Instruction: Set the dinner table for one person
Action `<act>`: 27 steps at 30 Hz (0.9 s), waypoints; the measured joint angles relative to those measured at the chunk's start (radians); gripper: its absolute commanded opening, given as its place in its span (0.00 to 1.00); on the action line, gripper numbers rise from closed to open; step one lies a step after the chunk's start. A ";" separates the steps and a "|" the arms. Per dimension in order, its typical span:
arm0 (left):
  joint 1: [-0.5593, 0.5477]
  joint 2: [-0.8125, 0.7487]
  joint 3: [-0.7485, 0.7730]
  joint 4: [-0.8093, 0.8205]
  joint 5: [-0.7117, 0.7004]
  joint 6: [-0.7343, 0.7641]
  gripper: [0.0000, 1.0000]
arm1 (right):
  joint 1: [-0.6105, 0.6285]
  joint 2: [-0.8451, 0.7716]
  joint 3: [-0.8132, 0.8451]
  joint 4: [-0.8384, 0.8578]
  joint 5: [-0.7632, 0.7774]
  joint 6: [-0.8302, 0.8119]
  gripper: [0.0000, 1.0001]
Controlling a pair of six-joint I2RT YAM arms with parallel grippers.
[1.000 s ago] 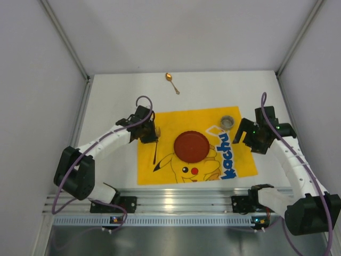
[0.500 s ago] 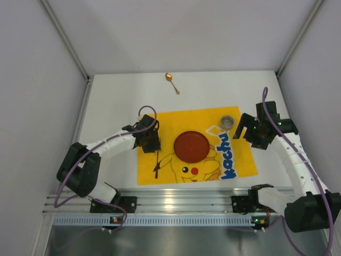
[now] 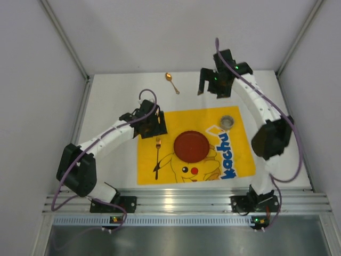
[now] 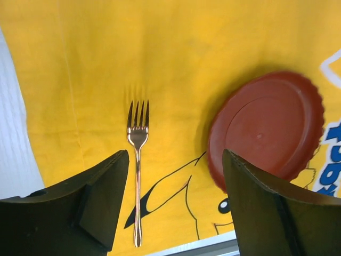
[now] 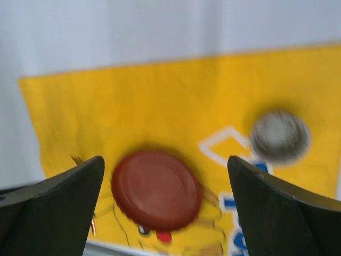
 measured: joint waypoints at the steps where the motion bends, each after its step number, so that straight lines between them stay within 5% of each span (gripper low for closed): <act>1: 0.006 0.000 0.028 -0.004 0.000 0.008 0.75 | 0.018 0.106 0.136 0.004 -0.001 -0.010 1.00; 4: 0.030 0.002 0.076 -0.013 0.002 0.027 0.75 | 0.043 0.417 0.548 -0.009 -0.034 -0.023 1.00; 6: 0.045 0.005 0.082 -0.024 0.002 0.036 0.75 | 0.046 0.549 0.661 0.069 -0.080 -0.015 1.00; 16: 0.108 0.129 0.189 -0.063 -0.010 0.081 0.74 | 0.037 0.643 0.509 0.380 -0.247 0.117 1.00; 19: 0.131 0.245 0.327 -0.040 -0.027 0.091 0.74 | 0.035 0.520 0.337 0.428 -0.242 0.114 1.00; 27: 0.146 0.668 0.816 0.114 -0.063 0.111 0.74 | 0.004 -0.273 -0.421 0.465 -0.141 0.082 1.00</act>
